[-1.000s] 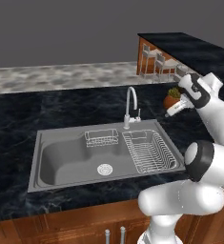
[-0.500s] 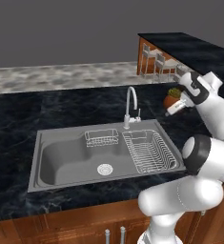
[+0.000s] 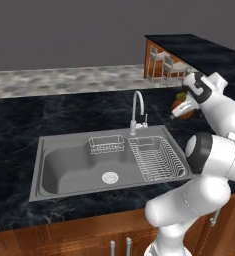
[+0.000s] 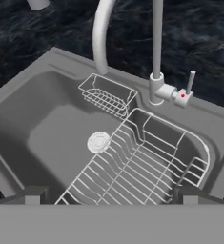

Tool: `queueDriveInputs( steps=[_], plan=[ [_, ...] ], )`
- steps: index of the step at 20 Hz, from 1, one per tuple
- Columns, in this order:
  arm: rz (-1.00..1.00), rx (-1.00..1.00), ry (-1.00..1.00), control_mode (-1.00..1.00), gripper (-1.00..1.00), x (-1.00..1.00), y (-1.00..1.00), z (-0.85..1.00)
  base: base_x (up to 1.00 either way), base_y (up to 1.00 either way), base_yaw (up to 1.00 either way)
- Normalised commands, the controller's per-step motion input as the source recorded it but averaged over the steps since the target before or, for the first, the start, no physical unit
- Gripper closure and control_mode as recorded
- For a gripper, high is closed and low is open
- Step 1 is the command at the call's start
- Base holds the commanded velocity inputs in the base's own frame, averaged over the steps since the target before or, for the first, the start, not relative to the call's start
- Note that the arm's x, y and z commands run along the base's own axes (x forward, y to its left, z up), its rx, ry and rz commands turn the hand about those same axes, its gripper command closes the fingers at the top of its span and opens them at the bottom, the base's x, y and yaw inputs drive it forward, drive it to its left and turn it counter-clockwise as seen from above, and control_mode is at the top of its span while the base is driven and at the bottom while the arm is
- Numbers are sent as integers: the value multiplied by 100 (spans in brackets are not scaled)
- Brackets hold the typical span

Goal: Turn on the sink faucet. Then move the bell pepper from the counter to the sink. Turn off the sink. Move the vegetable from the sink to the pot next to the stove. Finally move the pot to the front center burner.

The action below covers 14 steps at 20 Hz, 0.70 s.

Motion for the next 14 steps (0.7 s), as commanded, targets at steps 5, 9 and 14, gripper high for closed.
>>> queueDriveInputs(
  steps=[5, 9, 14],
  plan=[
    [0, 0, 0, -100, -100, 0, 0, -1, 0, 0, 0],
    [0, 0, 0, -100, -100, 0, 0, 0, 0, 0, 0],
    [0, 0, -1, -100, -100, 0, -3, -2, 0, 0, 0]
  ],
)
